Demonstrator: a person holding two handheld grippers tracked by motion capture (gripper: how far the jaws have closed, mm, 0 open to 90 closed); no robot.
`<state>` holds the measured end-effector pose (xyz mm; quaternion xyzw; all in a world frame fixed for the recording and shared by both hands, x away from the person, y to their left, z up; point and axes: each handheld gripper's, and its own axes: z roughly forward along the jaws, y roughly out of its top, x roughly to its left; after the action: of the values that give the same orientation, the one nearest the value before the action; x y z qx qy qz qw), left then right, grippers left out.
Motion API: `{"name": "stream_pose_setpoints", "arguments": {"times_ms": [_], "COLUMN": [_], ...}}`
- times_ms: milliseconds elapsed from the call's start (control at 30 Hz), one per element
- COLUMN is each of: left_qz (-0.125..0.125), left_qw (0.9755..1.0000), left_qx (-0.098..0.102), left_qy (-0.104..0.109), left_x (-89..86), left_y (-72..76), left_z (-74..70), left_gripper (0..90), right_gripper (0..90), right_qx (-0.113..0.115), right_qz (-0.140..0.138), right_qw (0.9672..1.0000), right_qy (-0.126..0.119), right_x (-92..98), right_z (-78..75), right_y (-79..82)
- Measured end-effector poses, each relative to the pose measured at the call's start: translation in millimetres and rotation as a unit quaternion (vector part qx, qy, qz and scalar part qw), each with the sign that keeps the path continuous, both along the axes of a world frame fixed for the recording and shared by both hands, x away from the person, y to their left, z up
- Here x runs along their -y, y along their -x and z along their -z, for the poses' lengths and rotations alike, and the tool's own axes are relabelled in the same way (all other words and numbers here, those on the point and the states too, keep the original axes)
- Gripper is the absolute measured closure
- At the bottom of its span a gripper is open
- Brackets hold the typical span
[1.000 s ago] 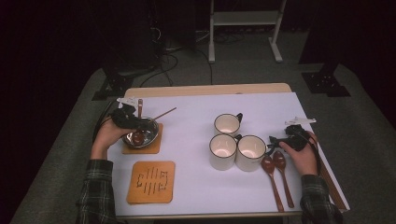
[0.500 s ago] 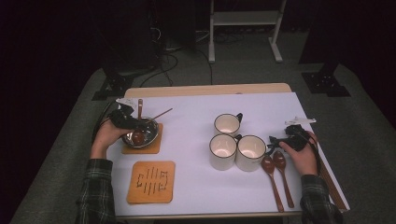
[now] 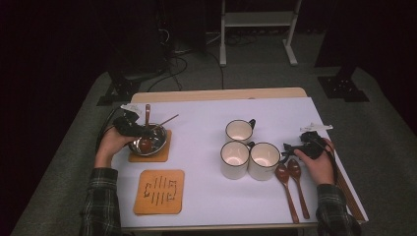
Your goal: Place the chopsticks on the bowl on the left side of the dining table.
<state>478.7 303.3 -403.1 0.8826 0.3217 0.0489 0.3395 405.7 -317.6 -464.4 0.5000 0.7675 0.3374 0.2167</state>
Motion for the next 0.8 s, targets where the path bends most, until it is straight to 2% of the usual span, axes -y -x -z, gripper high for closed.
{"name": "stream_pose_setpoints", "arguments": {"times_ms": [300, 800], "left_qz": [-0.002, -0.002], "left_qw": [1.0, 0.9999], "left_qx": [-0.004, -0.011], "left_qy": [-0.006, -0.001], "left_x": [-1.0, -1.1], "left_y": [-1.0, -1.4], "left_z": [3.3, 5.4], "left_gripper": [84.1, 83.9], "right_gripper": [18.1, 18.1], "right_qx": [0.0, 0.0], "right_qz": [0.0, 0.0], "right_qw": [1.0, 1.0], "right_qy": [0.0, 0.0], "right_x": [0.0, 0.0], "right_z": [0.0, 0.0], "right_y": [0.0, 0.0]}}
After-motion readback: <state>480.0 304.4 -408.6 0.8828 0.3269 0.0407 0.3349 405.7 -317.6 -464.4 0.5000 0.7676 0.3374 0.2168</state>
